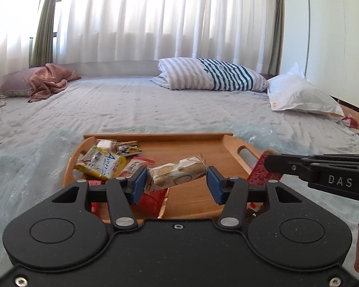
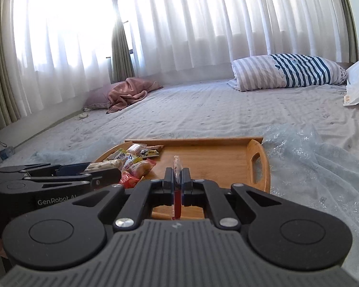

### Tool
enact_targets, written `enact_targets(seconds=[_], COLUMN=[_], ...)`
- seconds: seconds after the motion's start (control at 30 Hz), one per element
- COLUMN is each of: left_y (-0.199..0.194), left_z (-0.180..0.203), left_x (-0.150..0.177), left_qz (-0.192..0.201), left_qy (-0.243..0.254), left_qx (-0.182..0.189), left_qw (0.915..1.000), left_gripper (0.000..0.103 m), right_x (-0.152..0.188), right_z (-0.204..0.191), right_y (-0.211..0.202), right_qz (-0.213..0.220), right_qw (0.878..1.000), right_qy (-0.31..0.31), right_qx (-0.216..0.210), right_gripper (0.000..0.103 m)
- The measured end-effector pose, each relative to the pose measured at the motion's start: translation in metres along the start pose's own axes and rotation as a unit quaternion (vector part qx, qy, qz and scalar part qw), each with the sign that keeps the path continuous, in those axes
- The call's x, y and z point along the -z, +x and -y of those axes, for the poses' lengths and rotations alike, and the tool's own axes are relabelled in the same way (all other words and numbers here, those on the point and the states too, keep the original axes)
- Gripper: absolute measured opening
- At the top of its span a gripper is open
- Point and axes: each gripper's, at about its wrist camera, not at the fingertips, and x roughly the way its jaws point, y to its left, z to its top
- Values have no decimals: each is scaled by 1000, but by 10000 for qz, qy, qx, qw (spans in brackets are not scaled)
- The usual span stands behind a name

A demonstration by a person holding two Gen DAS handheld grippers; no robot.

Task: Organize snacks
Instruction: 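Carry the wafer bar and red packet over the tray with both grippers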

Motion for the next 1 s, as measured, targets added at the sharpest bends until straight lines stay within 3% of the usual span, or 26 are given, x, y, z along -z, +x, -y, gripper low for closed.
enact_targets(seconds=[0.47,0.77,1.0], left_y=[78,105,114], left_z=[32,40,35], left_x=[12,20,24], left_qz=[-768,-1004,-1128], left_qy=[301,576,513], left_qx=[46,-57,-123], left_qw=[9966,9933,9922], left_gripper=[51,52,52], right_x=[4,5,6], right_z=[50,46,45], right_y=[56,70,78], right_qz=[-434,-606,-808], right_qw=[9983,9974,9943], right_qy=[382,-120,-495], right_qx=[29,380,496], right_gripper=[8,15,21])
